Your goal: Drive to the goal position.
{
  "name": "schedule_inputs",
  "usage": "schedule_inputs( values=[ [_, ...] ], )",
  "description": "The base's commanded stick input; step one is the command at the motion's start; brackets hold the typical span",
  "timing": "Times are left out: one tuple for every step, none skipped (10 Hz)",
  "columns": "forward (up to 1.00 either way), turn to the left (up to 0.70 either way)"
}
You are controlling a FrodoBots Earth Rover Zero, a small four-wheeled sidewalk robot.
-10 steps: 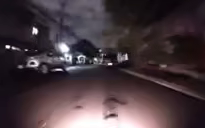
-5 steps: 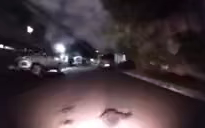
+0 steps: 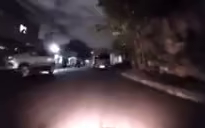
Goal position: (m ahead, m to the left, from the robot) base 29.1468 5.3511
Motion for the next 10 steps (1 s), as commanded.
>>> schedule_inputs(
  values=[
    [1.0, 0.01],
    [1.0, 0.26],
    [1.0, 0.27],
    [1.0, 0.27],
    [1.0, 0.09],
    [1.0, 0.0],
    [1.0, 0.0],
    [1.0, 0.0],
    [1.0, 0.0],
    [1.0, 0.15]
  ],
)
